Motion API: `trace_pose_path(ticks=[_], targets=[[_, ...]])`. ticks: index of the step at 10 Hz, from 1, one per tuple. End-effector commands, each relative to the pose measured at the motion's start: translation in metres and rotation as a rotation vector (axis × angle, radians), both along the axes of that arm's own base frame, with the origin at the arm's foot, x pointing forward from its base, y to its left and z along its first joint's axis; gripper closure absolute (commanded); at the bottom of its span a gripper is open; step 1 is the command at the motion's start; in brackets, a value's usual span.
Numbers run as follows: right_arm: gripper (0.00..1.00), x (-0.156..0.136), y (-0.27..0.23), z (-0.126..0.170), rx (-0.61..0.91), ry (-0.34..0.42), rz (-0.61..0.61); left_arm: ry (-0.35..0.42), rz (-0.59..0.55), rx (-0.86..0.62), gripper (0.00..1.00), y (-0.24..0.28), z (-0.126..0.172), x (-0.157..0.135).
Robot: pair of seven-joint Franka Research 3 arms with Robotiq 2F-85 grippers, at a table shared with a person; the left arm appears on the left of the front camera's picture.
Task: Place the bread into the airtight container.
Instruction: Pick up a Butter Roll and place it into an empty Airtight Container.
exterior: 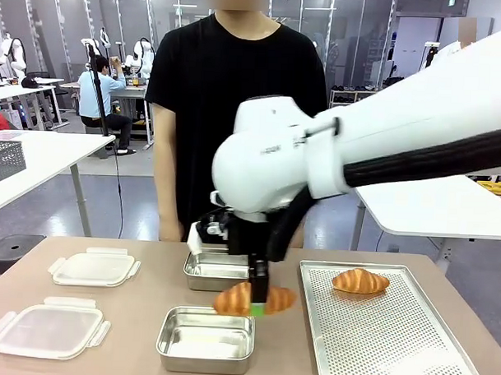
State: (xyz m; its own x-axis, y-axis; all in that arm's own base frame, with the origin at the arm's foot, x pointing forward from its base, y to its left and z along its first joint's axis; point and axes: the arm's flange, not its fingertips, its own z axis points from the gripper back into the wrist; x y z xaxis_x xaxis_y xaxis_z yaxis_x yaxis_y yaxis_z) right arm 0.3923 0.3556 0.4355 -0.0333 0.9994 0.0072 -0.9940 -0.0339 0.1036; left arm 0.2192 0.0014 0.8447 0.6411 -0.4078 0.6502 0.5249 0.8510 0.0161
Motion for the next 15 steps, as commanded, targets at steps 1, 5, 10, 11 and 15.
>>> trace_pose_path(ticks=[1,5,10,11,15], targets=[[0.38,0.02,0.034,-0.013,0.026,0.021,-0.076,0.0,-0.006,0.005,0.0,0.0,0.002,0.0],[0.38,0.04,0.073,-0.062,0.035,0.084,-0.101,0.0,-0.006,0.005,0.0,0.0,0.002,0.0],[0.25,0.043,0.082,-0.088,0.007,0.102,-0.109,0.0,-0.006,0.005,0.0,0.0,0.002,0.0],[0.0,0.043,0.08,-0.088,0.006,0.095,-0.114,0.0,-0.006,0.005,0.0,0.0,0.002,0.0],[0.0,0.039,0.076,-0.087,0.011,0.09,-0.122,0.0,-0.006,0.005,0.0,0.0,0.002,0.0]])
